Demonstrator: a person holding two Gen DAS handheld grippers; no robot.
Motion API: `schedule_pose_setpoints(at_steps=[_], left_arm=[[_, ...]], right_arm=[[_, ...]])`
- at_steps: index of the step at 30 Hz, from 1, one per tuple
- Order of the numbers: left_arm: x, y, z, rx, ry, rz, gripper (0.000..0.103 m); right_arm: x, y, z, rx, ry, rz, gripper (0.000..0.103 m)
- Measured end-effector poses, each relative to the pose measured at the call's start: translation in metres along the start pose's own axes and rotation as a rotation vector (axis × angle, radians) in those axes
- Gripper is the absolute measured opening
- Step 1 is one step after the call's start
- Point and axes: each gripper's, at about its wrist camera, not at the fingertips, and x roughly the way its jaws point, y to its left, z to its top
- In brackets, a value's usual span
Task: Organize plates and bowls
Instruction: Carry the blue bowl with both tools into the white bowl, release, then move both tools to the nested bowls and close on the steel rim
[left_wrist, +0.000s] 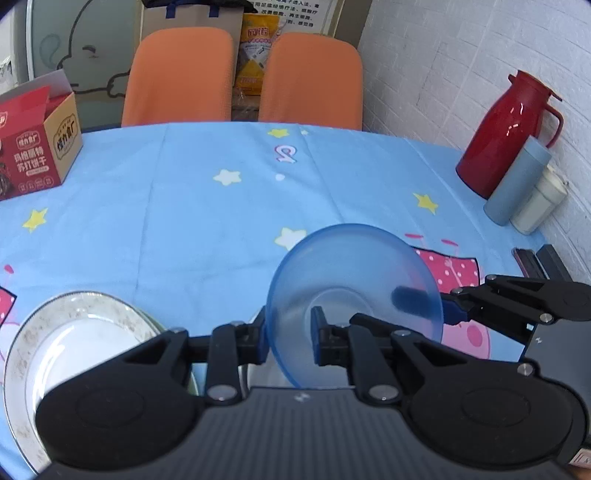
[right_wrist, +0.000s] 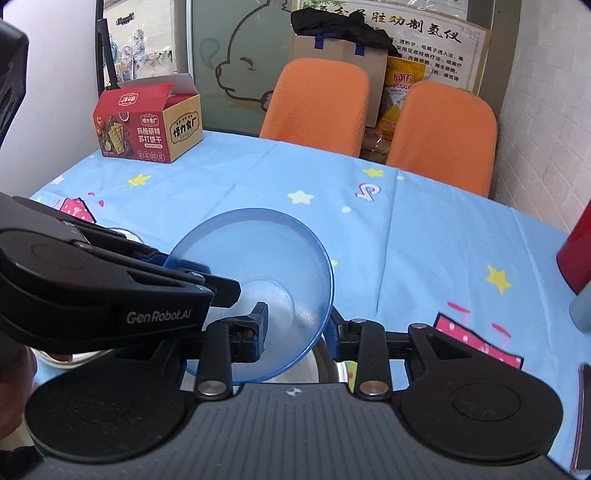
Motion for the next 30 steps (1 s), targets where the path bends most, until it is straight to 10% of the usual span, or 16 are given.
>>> schedule_pose_setpoints(at_steps=[11,13,17,20,26,30], left_arm=[[0.013,-0.003,-0.025,0.026,0.033,0.032,0.012],[0.013,-0.002,-0.024,0.038,0.022,0.017,0.021],[-0.002,0.003,-0.016,0.041,-0.052,0.011,0.076],[-0.02,0.002,-0.013,0.066,-0.141,0.037,0.076],[-0.042,0.006,-0.015,0.033,-0.257,0.062,0.081],[-0.042,0.013,-0.029,-0.023,-0.3,0.11,0.102]], right_arm=[[0.006,0.001,-0.037,0.056,-0.003,0.056,0.06],[0.0,-0.004,-0.039,0.081,-0.03,0.064,0.06],[-0.021,-0.013,-0.048,0.107,-0.127,-0.031,0.082],[-0.034,-0.027,-0.058,0.199,-0.184,-0.004,0.103],[-0.043,-0.022,-0.077,0.291,-0.261,-0.012,0.103],[-0.042,-0.016,-0.09,0.357,-0.294,-0.014,0.103]])
